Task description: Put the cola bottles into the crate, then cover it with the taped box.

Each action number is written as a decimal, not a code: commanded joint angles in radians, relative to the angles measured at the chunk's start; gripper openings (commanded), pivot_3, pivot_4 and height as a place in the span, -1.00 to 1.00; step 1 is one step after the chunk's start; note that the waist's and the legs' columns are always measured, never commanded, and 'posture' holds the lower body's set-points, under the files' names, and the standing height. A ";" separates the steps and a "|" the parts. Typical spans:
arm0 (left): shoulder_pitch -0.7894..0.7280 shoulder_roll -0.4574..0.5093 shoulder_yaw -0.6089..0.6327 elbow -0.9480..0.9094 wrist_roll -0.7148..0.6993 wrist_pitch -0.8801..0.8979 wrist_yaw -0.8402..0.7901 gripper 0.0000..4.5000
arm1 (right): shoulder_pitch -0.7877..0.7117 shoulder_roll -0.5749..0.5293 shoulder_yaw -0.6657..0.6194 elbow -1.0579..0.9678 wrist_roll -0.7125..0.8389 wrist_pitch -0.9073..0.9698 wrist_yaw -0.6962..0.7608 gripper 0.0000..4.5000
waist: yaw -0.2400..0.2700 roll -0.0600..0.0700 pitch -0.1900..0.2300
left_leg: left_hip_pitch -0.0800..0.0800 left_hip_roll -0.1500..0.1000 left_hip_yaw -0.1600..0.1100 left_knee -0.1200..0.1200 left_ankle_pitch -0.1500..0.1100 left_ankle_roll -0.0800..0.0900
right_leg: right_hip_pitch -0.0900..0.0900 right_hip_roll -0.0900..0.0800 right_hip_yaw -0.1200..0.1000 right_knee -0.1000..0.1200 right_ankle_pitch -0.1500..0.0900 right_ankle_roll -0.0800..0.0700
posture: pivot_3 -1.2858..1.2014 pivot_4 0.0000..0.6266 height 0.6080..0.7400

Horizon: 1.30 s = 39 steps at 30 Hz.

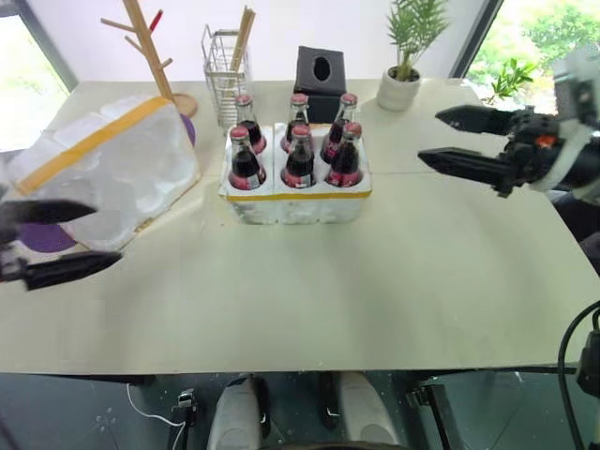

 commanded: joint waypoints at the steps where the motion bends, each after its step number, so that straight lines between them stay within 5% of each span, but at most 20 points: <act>1: 0.156 0.049 0.131 0.175 0.238 -0.231 -0.143 1.00 | -0.075 -0.010 -0.035 0.002 0.066 0.002 0.001 0.99 | 0.001 0.000 0.000 | 0.000 0.000 0.000 0.000 0.000 0.000 | -0.001 0.000 0.000 0.000 -0.002 -0.003 | 0.03 -0.52 1.00; 6: 0.142 0.180 0.043 0.572 0.369 -0.525 -0.180 1.00 | -0.113 0.000 0.011 0.040 0.045 -0.027 -0.001 0.99 | 0.010 -0.001 -0.001 | 0.000 0.001 0.001 -0.002 0.000 -0.001 | -0.006 -0.003 -0.001 -0.001 -0.002 -0.005 | 0.03 -0.52 1.00; 11: -0.172 0.323 -0.360 0.990 0.375 -0.773 -0.124 1.00 | -0.121 0.001 0.043 0.059 0.031 -0.048 0.000 0.99 | 0.006 -0.001 -0.001 | -0.002 0.000 0.003 -0.005 0.000 -0.001 | -0.006 -0.010 -0.002 -0.001 -0.002 -0.005 | 0.03 -0.52 1.00; 16: -0.738 0.242 -0.774 1.235 0.564 -0.851 -0.128 1.00 | -0.123 -0.002 0.039 0.049 0.040 -0.043 -0.012 0.99 | 0.011 -0.001 -0.001 | -0.008 -0.003 0.011 -0.003 -0.001 0.001 | -0.009 -0.008 -0.002 0.001 0.000 -0.001 | 0.03 -0.52 1.00; 20: -1.061 0.145 -0.957 1.432 0.721 -0.892 -0.122 1.00 | -0.117 -0.013 0.030 0.043 0.043 -0.042 -0.024 0.99 | 0.013 -0.003 -0.002 | -0.008 0.001 0.010 0.001 0.000 0.001 | -0.008 -0.003 -0.002 0.003 0.002 0.003 | 0.03 -0.52 1.00; 26: -1.275 0.023 -1.063 1.591 0.824 -0.899 -0.077 1.00 | -0.084 -0.035 0.006 0.003 0.057 -0.028 -0.032 0.99 | 0.008 -0.005 -0.003 | -0.008 0.001 0.009 0.003 0.000 0.001 | -0.008 -0.003 -0.002 0.004 0.002 0.003 | 0.03 -0.52 1.00; 37: -1.268 -0.091 -1.079 1.666 0.865 -0.930 0.083 1.00 | -0.079 -0.054 -0.006 -0.020 0.079 -0.015 -0.066 0.99 | 0.011 -0.005 -0.003 | -0.007 0.002 0.008 0.003 -0.001 0.001 | -0.008 -0.003 -0.001 0.005 0.002 0.003 | 0.03 -0.52 1.00; 39: -1.268 -0.105 -1.061 1.669 0.852 -0.922 0.093 0.76 | -0.077 -0.055 -0.007 -0.027 0.085 -0.012 -0.074 1.00 | 0.015 -0.004 -0.003 | -0.007 0.002 0.007 0.003 -0.001 0.001 | -0.007 -0.003 -0.002 0.005 0.002 0.003 | 0.03 -0.52 1.00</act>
